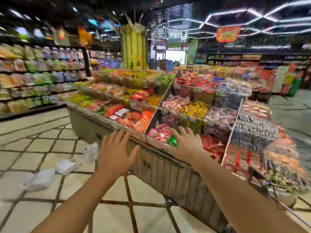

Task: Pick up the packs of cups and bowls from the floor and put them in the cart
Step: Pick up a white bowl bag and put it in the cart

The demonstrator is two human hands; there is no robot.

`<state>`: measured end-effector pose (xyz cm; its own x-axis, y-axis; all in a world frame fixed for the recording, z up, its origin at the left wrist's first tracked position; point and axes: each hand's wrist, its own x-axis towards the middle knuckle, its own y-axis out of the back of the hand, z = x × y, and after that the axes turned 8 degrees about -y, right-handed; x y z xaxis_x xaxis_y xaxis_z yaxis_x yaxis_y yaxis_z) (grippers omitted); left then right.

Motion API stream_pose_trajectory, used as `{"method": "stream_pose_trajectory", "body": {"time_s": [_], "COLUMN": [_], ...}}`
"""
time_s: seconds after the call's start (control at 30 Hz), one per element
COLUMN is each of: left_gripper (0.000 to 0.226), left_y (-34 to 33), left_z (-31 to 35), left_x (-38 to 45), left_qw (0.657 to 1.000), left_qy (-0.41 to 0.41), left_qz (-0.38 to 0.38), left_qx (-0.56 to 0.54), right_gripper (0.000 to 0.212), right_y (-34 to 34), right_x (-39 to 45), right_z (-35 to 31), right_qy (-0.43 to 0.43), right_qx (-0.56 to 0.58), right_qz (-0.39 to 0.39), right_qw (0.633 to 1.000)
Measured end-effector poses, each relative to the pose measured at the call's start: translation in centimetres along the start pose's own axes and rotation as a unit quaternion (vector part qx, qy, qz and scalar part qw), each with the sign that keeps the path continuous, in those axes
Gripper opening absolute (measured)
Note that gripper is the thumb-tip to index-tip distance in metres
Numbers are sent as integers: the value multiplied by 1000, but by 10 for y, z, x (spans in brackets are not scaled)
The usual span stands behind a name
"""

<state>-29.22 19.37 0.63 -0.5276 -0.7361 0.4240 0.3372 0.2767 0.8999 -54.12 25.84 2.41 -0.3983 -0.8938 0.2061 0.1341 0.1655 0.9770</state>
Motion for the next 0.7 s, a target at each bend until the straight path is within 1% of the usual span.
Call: {"method": "stream_pose_trajectory", "body": {"time_s": [0.17,0.23,0.33,0.47,0.6,0.7], "left_gripper": [90,91,93,94,100,94], "left_y": [22,27,32,35,40,36], "left_z": [-100,-138,-192,-259,-320,-373], "left_x": [0,7,27,60,87,99], "left_qw": [996,994,989,982,972,964], "left_qy": [78,96,127,152,190,223], "left_qz": [34,32,39,26,30,7], "left_qx": [13,34,63,109,133,146], "right_gripper": [86,87,87,89,89,89], "right_y": [25,36,42,33,18,4], "right_x": [69,98,138,189,242,279], "right_z": [-110,-150,-212,-289,-353,-395], "right_qy": [49,73,130,185,220,233], "right_qx": [-7,2,20,37,41,45], "right_qz": [2,4,39,42,40,36], "right_qw": [999,997,991,981,974,971]}}
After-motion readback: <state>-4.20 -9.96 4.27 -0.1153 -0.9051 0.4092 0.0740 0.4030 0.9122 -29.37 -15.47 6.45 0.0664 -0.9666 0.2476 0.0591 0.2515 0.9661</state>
